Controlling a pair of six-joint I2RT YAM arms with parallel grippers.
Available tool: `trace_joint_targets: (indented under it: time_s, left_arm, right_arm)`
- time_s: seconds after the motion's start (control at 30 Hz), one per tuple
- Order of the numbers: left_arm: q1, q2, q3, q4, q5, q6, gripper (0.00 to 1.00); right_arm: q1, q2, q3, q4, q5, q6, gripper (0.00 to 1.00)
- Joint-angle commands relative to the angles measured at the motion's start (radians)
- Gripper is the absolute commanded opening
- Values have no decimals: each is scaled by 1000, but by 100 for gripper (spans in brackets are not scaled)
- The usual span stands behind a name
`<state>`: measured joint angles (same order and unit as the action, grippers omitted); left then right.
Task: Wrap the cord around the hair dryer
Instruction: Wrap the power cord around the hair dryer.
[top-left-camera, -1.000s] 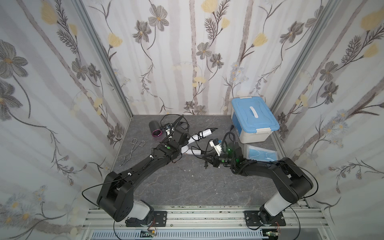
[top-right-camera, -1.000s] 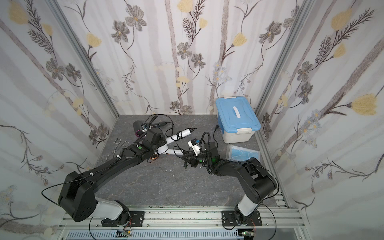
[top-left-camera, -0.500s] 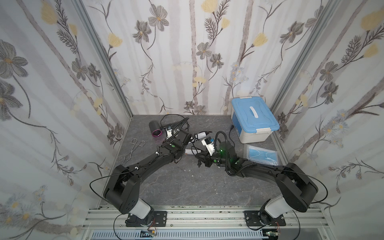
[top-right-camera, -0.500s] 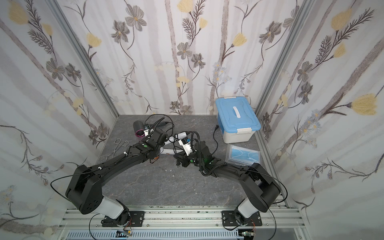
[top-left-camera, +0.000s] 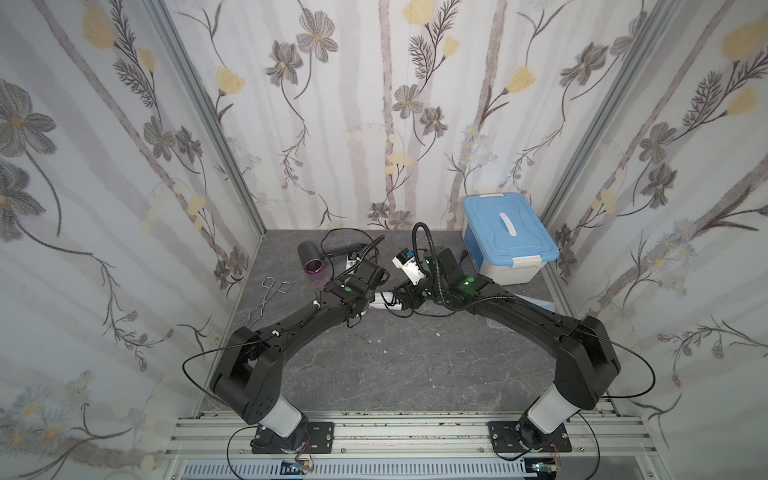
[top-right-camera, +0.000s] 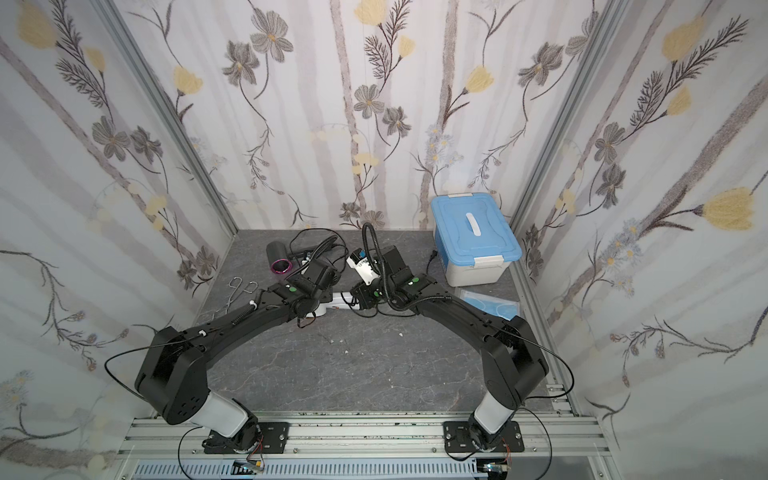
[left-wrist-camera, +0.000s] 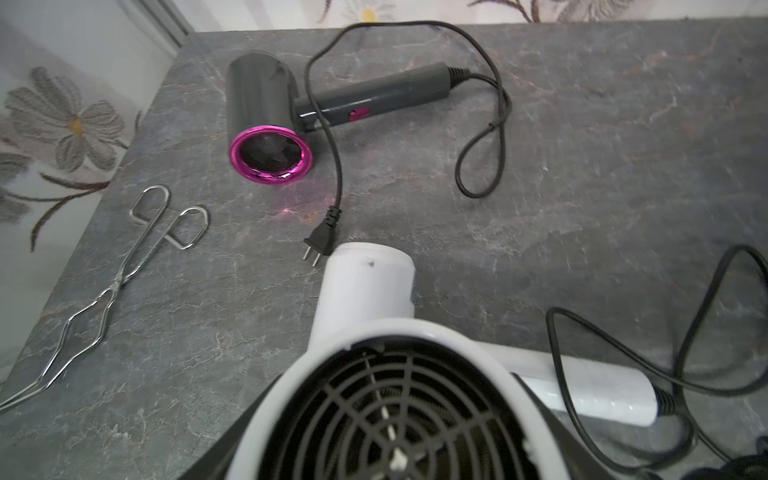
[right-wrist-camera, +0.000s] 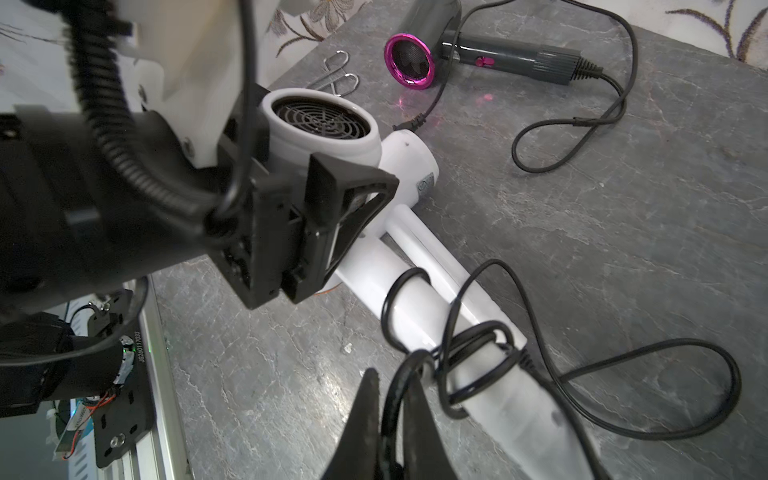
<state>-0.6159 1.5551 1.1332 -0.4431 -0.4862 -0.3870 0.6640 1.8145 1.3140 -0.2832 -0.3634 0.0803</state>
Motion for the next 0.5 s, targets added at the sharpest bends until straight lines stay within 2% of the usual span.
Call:
trace_joint_targets:
  time_s: [0.0, 0.23, 0.47]
  left_arm:
    - [-10, 7, 28, -75, 166, 137, 0]
    - [-27, 13, 21, -100, 394, 182, 0]
    - [-23, 9, 21, -62, 689, 214, 0]
  right_arm:
    - [-26, 8, 41, -58, -4, -82, 0]
    - [-41, 40, 122, -110, -104, -153, 0]
    - [-110, 55, 122, -122, -243, -248, 0]
